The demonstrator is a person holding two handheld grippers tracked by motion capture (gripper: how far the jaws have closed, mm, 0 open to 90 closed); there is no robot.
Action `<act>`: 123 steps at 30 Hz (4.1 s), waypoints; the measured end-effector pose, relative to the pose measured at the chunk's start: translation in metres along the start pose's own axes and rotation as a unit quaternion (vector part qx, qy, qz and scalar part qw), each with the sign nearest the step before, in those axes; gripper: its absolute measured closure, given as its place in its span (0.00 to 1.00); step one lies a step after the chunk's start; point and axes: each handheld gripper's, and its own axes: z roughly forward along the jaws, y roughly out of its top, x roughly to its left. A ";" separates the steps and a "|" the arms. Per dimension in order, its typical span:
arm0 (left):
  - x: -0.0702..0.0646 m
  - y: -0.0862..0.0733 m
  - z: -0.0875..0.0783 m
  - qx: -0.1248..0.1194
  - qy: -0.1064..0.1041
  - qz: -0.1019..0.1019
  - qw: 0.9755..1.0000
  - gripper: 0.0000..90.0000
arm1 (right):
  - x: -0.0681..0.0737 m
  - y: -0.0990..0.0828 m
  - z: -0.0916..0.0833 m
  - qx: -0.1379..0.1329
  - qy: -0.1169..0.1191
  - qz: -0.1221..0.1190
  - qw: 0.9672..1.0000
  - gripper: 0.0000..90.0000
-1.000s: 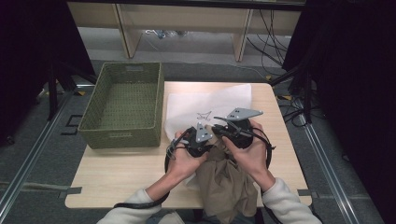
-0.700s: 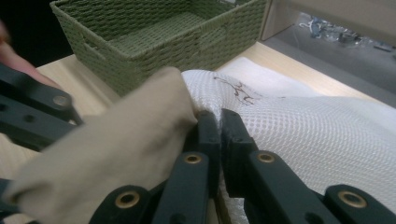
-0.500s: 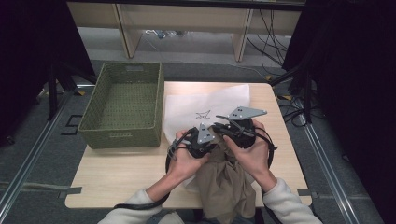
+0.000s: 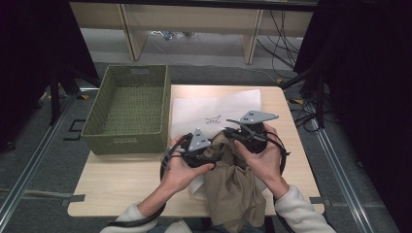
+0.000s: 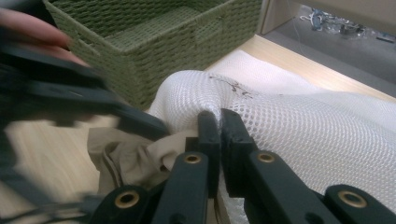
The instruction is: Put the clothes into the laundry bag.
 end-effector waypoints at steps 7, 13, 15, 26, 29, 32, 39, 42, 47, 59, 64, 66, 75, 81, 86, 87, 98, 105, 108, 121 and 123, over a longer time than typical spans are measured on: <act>0.009 -0.007 -0.040 -0.011 0.002 -0.002 1.000 0.29 | -0.001 0.000 0.002 0.005 -0.001 0.004 1.000 0.99; 0.028 -0.030 -0.021 0.043 0.016 0.011 0.999 0.23 | -0.001 -0.001 0.003 0.004 -0.002 0.006 1.000 0.98; 0.033 -0.038 -0.011 0.060 0.017 0.007 0.998 0.22 | -0.001 -0.001 0.003 0.007 -0.003 0.009 1.000 0.98; 0.027 -0.055 0.016 0.127 0.006 0.015 0.992 0.70 | -0.001 -0.002 0.007 0.010 0.003 0.000 1.000 0.98; 0.017 -0.045 0.007 0.125 0.003 0.012 0.992 0.85 | 0.000 -0.002 0.007 0.012 -0.003 0.008 1.000 0.98; 0.007 -0.035 -0.001 0.114 -0.015 0.001 0.993 0.90 | 0.000 -0.002 0.007 0.011 -0.003 0.003 1.000 0.98; -0.017 -0.012 -0.006 0.084 -0.050 -0.018 0.995 0.90 | 0.004 -0.003 0.009 0.018 -0.007 0.008 1.000 0.98; -0.017 -0.008 0.002 0.082 -0.046 -0.033 0.995 0.90 | 0.006 -0.003 0.011 0.018 -0.002 -0.004 1.000 0.98; -0.006 -0.006 0.019 0.082 -0.028 -0.064 0.994 0.90 | 0.014 -0.002 0.012 0.018 0.007 -0.002 1.000 0.98; 0.012 0.007 0.020 0.062 0.030 -0.064 0.996 0.92 | 0.016 0.003 0.003 -0.001 0.014 0.000 1.000 0.98; 0.019 0.016 0.014 0.046 0.071 -0.046 0.995 0.92 | 0.018 0.006 -0.002 -0.021 0.011 -0.004 1.000 0.98; 0.022 0.017 0.015 0.050 0.082 -0.039 0.995 0.92 | 0.018 0.005 0.001 -0.025 0.009 -0.003 1.000 0.98; 0.021 -0.011 0.052 0.068 0.074 -0.022 0.995 0.73 | 0.009 -0.004 0.014 0.010 0.005 0.009 1.000 0.98; 0.020 -0.007 0.034 0.054 0.062 -0.012 0.997 0.52 | 0.005 -0.005 0.014 0.010 0.003 0.020 1.000 0.98; 0.012 -0.007 0.009 0.043 0.059 0.004 0.997 0.43 | 0.003 -0.005 0.013 0.009 0.002 0.025 1.000 0.98; 0.012 -0.006 0.005 0.049 0.057 0.006 0.997 0.42 | 0.003 -0.005 0.013 0.010 0.005 0.022 1.000 0.98; 0.024 -0.024 0.020 0.083 0.049 -0.008 0.995 0.66 | 0.004 -0.005 0.013 0.016 -0.001 0.021 1.000 0.98; 0.022 -0.018 0.039 0.102 0.036 -0.027 0.994 0.92 | 0.005 -0.006 0.016 0.020 0.003 0.016 1.000 0.98; 0.015 -0.006 0.036 0.078 0.035 -0.022 0.996 0.93 | 0.007 -0.005 0.015 0.014 0.004 0.019 1.000 0.98; 0.024 -0.014 0.063 0.083 0.070 -0.003 0.994 0.78 | 0.002 -0.005 0.011 0.006 0.001 0.031 1.000 0.98; 0.024 -0.012 0.060 0.078 0.066 -0.004 0.995 0.74 | 0.000 -0.005 0.011 0.005 -0.005 0.026 1.000 0.98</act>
